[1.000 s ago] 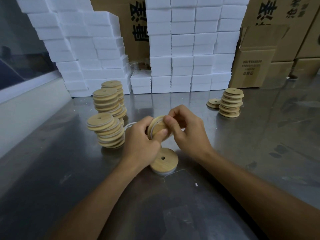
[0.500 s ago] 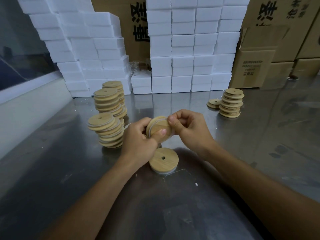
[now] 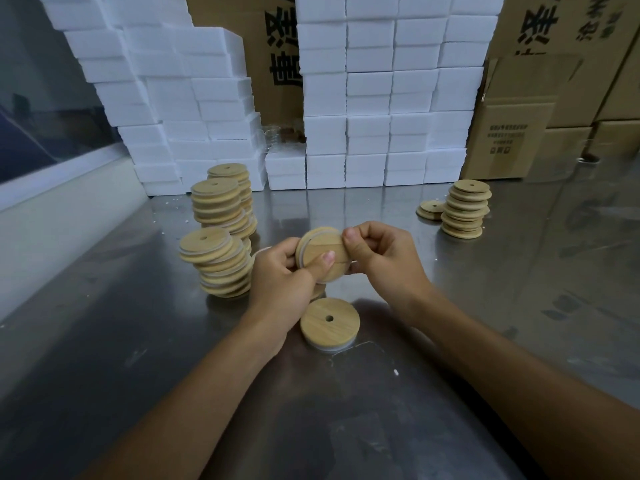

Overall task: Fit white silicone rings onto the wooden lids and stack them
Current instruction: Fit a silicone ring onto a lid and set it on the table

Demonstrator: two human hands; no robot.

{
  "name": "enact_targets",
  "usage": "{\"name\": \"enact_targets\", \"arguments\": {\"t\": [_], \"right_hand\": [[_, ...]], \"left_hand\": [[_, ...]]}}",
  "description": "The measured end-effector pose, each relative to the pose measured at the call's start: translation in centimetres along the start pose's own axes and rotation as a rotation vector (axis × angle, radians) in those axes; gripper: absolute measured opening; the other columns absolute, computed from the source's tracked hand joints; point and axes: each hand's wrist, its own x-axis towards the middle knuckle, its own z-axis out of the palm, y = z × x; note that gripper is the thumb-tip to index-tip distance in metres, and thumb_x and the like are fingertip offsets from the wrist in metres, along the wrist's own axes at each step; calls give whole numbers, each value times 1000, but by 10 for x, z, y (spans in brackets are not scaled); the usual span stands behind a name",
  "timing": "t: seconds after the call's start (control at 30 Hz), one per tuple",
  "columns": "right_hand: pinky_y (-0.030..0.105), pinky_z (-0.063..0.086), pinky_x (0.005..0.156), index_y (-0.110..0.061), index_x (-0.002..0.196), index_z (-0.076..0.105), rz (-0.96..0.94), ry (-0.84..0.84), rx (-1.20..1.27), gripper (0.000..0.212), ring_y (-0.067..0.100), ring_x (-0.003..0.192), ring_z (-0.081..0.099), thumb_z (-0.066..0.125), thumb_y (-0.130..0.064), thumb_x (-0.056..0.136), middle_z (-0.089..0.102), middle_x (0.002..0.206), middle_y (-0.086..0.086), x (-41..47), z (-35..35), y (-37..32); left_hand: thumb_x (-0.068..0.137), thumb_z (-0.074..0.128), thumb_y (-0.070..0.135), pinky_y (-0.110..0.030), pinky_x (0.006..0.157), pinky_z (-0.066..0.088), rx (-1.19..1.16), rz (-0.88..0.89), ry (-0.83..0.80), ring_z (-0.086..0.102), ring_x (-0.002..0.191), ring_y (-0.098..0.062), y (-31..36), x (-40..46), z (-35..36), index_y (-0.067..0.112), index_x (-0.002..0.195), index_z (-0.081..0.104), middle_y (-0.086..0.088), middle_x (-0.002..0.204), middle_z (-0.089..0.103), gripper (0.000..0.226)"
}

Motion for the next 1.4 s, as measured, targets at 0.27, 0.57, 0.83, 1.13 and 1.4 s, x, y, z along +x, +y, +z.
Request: {"name": "enact_targets", "arguments": {"t": [0.27, 0.57, 0.83, 1.13, 1.4], "right_hand": [[25, 54, 63, -10, 85, 61, -143, 58, -204, 13, 7, 69, 64, 58, -2, 95, 68, 77, 4, -3, 1, 6], [43, 51, 60, -10, 90, 58, -532, 131, -625, 4, 20, 71, 62, 57, -9, 94, 64, 79, -2, -5, 0, 7], [34, 52, 62, -10, 94, 59, -529, 93, -549, 4, 12, 78, 62, 61, -13, 95, 65, 85, -3, -7, 6, 3], [28, 58, 63, -33, 96, 53, -287, 86, -250, 24, 11, 76, 71, 69, -17, 91, 70, 86, -6, -8, 14, 5], [34, 59, 60, -15, 89, 62, -260, 122, -226, 9, 12, 71, 71, 70, -18, 91, 70, 78, -4, -9, 15, 7]], "left_hand": [[81, 78, 16, -30, 47, 50, 42, 102, 64, 65, 60, -16, -3, -3, 4, 20, 93, 68, -4, 78, 73, 16], [84, 76, 12, -31, 68, 50, 607, 737, 283, 61, 82, -15, -4, -2, -3, 12, 109, 75, -1, 96, 68, 26], [81, 76, 7, -32, 63, 56, 340, 493, 306, 67, 69, -14, 1, 3, -5, 25, 74, 68, 5, 78, 68, 21], [95, 57, -3, -25, 57, 58, -469, -224, 293, 75, 69, -26, 19, 0, 4, -1, 88, 59, -10, 63, 73, 7], [93, 52, -7, -28, 59, 59, -608, -313, 212, 75, 75, -29, 20, -2, 5, -6, 104, 59, -15, 75, 75, 13]]}}
